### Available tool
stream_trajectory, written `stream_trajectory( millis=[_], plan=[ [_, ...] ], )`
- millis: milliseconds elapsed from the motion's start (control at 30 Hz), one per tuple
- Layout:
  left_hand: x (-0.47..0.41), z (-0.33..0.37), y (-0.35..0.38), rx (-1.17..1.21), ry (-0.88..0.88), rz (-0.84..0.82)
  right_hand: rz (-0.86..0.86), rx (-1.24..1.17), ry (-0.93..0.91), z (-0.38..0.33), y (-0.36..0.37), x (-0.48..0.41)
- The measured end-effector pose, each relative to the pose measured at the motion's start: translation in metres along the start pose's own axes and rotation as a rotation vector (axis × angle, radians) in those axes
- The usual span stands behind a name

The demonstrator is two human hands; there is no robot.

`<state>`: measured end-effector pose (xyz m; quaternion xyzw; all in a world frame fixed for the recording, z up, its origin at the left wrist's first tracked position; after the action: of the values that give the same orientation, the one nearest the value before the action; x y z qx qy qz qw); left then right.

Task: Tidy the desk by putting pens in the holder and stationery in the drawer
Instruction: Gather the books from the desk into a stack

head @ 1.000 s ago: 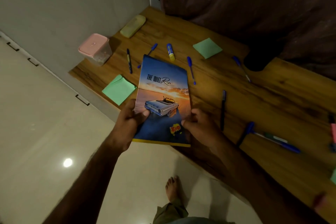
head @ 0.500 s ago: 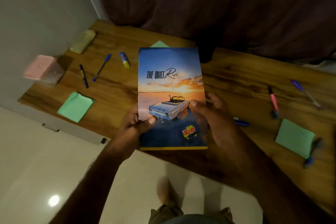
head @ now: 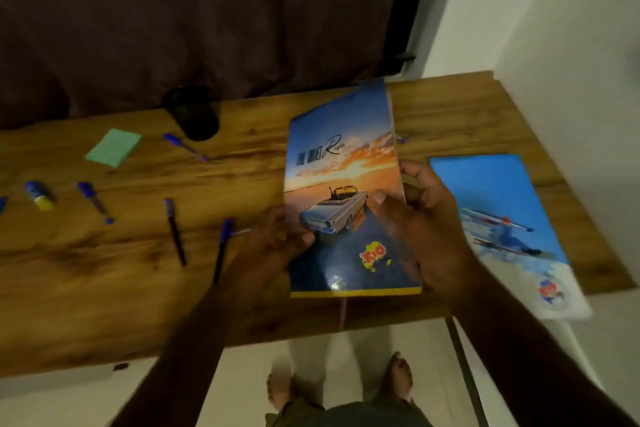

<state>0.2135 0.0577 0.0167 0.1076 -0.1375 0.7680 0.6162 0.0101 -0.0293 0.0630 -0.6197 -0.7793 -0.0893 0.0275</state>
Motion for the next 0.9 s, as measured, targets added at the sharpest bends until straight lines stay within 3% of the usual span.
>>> stream_trajectory(
  millis=[67, 133, 233, 333, 433, 533, 633, 767, 900],
  plan=[
    [-0.013, 0.027, 0.030, -0.294, 0.143, 0.089, 0.040, -0.008, -0.073, -0.020, -0.034, 0.004],
    [-0.020, 0.055, 0.074, -0.359, 0.240, 0.086, 0.112, 0.077, -0.161, -0.041, -0.071, 0.006],
    [-0.021, 0.075, 0.154, 0.045, -0.034, -0.240, 0.124, 0.186, -0.253, -0.062, -0.109, 0.009],
    [-0.009, 0.097, 0.223, 0.380, -0.145, -0.478, -0.023, 0.359, -0.222, -0.067, -0.126, 0.015],
    [-0.011, 0.094, 0.250, 0.692, -0.238, -0.422, -0.134, 0.396, -0.183, -0.059, -0.147, 0.021],
    [-0.024, 0.062, 0.256, 0.638, -0.289, -0.308, 0.003, 0.551, -0.175, -0.047, -0.193, 0.020],
    [-0.028, 0.032, 0.269, 0.517, -0.325, -0.259, 0.142, 0.767, 0.016, -0.016, -0.245, 0.012],
    [-0.029, -0.003, 0.291, 0.432, -0.380, -0.236, 0.033, 0.638, 0.245, 0.044, -0.276, 0.009],
    [-0.037, -0.009, 0.291, 0.387, -0.329, -0.180, -0.021, 0.645, 0.211, 0.062, -0.279, 0.004]
  ],
)
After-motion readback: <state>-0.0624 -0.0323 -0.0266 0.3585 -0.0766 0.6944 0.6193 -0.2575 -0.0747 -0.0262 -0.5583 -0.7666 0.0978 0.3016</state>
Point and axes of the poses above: each hand's wrist, its own x-axis away from the middle knuckle, its own y-axis out of the palm, z = x × y, the point moved 6 cm from there along -x, towards the middle knuckle, and after that the axes turned 1 degree about -z, right-handed, at the moved point
